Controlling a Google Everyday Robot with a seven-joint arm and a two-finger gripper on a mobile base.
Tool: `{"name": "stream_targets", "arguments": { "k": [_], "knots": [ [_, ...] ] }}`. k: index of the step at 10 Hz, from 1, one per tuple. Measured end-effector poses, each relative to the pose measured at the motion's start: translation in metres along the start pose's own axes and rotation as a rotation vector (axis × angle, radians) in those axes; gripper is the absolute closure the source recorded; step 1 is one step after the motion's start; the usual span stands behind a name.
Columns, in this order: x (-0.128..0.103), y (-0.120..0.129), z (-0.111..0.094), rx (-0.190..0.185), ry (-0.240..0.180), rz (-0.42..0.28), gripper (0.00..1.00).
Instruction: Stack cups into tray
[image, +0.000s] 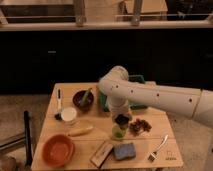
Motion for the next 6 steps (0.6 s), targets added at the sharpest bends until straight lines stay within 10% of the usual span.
{"name": "stream_targets", "arguments": {
  "k": [6],
  "knots": [
    [-0.0113, -0.0114, 0.0085, 0.084, -0.009, 0.031, 1.00]
  ]
}}
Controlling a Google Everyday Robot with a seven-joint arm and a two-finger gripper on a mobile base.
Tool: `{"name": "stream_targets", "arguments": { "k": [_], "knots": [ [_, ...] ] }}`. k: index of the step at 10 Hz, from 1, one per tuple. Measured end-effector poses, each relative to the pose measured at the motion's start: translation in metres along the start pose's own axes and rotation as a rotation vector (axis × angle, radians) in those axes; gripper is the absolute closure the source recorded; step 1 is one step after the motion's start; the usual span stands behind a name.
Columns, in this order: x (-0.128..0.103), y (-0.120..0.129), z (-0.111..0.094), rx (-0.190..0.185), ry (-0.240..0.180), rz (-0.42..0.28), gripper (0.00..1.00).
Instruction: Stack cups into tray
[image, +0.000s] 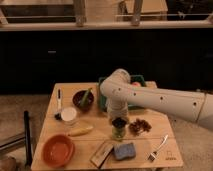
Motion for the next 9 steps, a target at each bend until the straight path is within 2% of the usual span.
{"name": "stream_targets", "arguments": {
  "k": [3, 4, 8, 9],
  "knots": [
    [-0.003, -0.005, 0.010, 0.018, -0.020, -0.004, 0.99],
    [-0.003, -0.004, 0.013, 0.027, -0.025, -0.003, 0.93],
    [-0.004, 0.001, 0.027, 0.058, -0.042, 0.006, 0.52],
    [-0.004, 0.001, 0.029, 0.063, -0.044, 0.006, 0.44]
  ]
}}
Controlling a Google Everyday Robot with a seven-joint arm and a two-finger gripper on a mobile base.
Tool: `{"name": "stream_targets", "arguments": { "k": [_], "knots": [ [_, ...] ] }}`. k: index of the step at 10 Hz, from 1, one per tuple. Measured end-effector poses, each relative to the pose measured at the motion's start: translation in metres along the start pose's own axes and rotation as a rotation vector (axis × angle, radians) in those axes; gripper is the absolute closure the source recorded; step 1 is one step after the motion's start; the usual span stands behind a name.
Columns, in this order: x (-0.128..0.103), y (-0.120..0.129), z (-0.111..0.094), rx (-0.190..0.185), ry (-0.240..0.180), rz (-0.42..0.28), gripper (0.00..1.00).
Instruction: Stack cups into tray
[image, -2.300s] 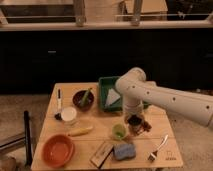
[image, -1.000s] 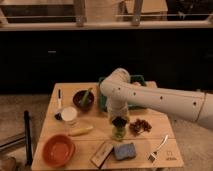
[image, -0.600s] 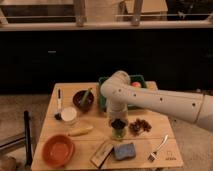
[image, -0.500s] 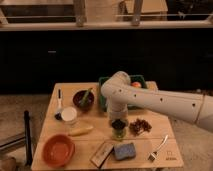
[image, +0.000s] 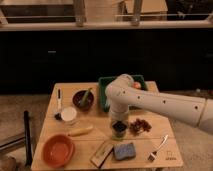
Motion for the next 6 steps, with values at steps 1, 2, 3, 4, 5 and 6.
{"name": "stream_targets", "arguments": {
  "k": [1, 2, 3, 4, 5, 6],
  "knots": [
    [0.000, 0.002, 0.003, 0.006, -0.002, 0.002, 0.32],
    [0.001, 0.003, 0.005, 0.009, -0.002, 0.002, 0.25],
    [0.001, 0.004, 0.007, 0.013, -0.002, 0.003, 0.20],
    [0.002, 0.005, 0.009, 0.017, -0.002, 0.005, 0.20],
    [0.002, 0.008, 0.013, 0.021, -0.006, 0.012, 0.20],
    [0.003, 0.010, 0.017, 0.023, -0.010, 0.017, 0.20]
  ]
}}
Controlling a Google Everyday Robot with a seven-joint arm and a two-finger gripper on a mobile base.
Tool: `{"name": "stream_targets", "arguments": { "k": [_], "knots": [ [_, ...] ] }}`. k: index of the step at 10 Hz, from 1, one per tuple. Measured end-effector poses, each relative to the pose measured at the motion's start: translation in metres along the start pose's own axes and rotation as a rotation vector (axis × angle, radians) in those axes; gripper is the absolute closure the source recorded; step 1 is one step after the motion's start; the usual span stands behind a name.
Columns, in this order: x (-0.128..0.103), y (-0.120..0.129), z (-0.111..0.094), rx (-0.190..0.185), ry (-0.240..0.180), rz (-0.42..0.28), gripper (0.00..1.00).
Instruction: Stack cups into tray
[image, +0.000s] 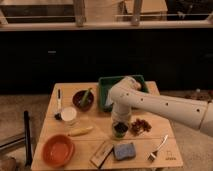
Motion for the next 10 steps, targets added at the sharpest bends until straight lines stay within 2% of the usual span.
{"name": "stream_targets", "arguments": {
  "k": [4, 10],
  "knots": [
    [0.001, 0.000, 0.012, 0.010, -0.017, 0.006, 0.20],
    [0.005, -0.001, 0.015, 0.001, -0.010, 0.008, 0.20]
  ]
}}
